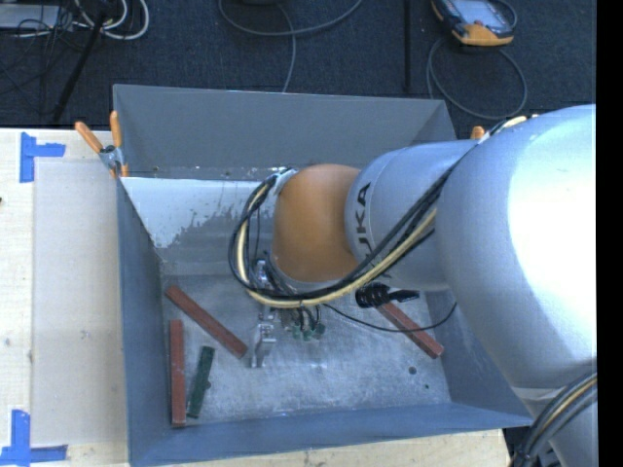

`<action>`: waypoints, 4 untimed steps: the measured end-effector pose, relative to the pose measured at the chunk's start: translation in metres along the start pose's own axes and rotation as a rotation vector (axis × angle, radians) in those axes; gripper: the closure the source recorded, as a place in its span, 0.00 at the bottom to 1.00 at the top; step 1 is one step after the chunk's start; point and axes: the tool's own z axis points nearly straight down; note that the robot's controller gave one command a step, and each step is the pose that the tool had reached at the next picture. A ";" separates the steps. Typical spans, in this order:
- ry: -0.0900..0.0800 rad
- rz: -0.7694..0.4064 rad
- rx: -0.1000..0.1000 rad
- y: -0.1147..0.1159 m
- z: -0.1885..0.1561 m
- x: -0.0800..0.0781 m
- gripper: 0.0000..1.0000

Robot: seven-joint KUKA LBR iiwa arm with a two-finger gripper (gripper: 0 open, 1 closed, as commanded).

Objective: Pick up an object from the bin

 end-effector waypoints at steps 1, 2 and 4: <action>0.005 -0.005 -0.005 0.043 -0.007 0.005 1.00; 0.008 -0.005 -0.004 0.043 -0.005 0.006 0.00; 0.013 0.019 0.001 0.069 -0.009 -0.006 0.00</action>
Offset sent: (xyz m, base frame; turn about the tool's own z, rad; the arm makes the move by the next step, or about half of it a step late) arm 0.0000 0.0000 0.0000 0.0000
